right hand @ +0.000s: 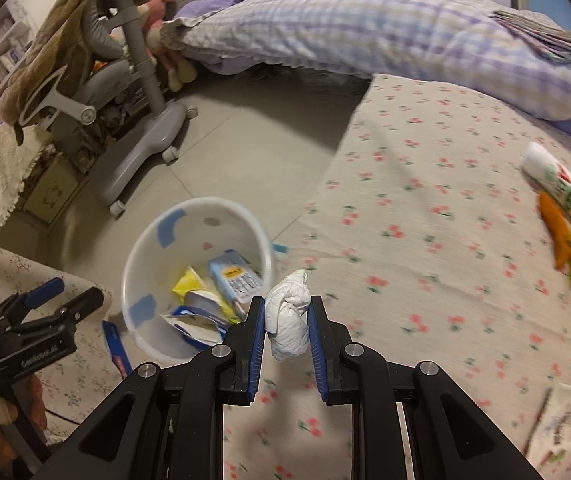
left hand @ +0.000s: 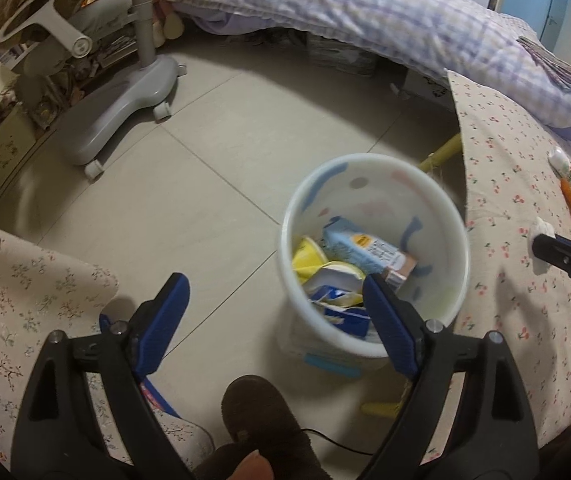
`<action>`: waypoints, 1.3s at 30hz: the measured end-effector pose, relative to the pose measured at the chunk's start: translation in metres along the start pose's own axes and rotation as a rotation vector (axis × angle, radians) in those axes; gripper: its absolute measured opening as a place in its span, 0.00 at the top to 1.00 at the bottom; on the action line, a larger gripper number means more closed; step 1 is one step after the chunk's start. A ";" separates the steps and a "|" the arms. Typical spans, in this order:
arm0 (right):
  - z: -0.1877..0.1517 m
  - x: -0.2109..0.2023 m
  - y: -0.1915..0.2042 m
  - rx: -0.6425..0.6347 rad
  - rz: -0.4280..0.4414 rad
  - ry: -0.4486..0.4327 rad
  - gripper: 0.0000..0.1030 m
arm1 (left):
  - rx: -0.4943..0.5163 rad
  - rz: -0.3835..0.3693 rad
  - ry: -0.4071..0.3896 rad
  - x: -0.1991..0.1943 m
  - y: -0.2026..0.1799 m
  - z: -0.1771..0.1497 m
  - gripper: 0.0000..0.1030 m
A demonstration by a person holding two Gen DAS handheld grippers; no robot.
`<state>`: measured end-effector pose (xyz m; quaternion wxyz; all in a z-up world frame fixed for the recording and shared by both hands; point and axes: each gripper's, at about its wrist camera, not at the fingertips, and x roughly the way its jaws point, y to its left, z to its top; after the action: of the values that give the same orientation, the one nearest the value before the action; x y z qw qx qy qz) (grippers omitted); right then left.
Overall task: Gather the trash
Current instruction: 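Open the left tool to drop the blue box into the wastebasket, then open the right tool to drop the white tissue into the wastebasket, then move both open tools back over the trash on the bed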
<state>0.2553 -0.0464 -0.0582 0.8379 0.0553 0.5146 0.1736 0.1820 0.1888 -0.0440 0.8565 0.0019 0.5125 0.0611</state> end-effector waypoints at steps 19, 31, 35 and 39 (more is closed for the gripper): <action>0.009 0.026 0.037 -0.007 0.084 -0.085 0.21 | -0.055 -0.001 0.008 0.002 0.035 -0.008 0.05; 0.003 -0.019 0.026 -0.057 0.010 -0.106 0.21 | -0.031 -0.043 -0.008 -0.011 0.018 -0.010 0.05; -0.003 -0.037 0.010 -0.072 -0.033 -0.118 0.21 | 0.008 -0.072 -0.023 -0.020 -0.001 -0.011 0.05; -0.011 -0.060 -0.014 -0.072 -0.086 -0.142 0.20 | 0.056 -0.098 -0.046 -0.032 -0.023 -0.010 0.05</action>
<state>0.2245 -0.0817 -0.0161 0.8804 0.0151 0.4490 0.1517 0.1606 0.1623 -0.0225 0.8697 0.0019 0.4936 0.0046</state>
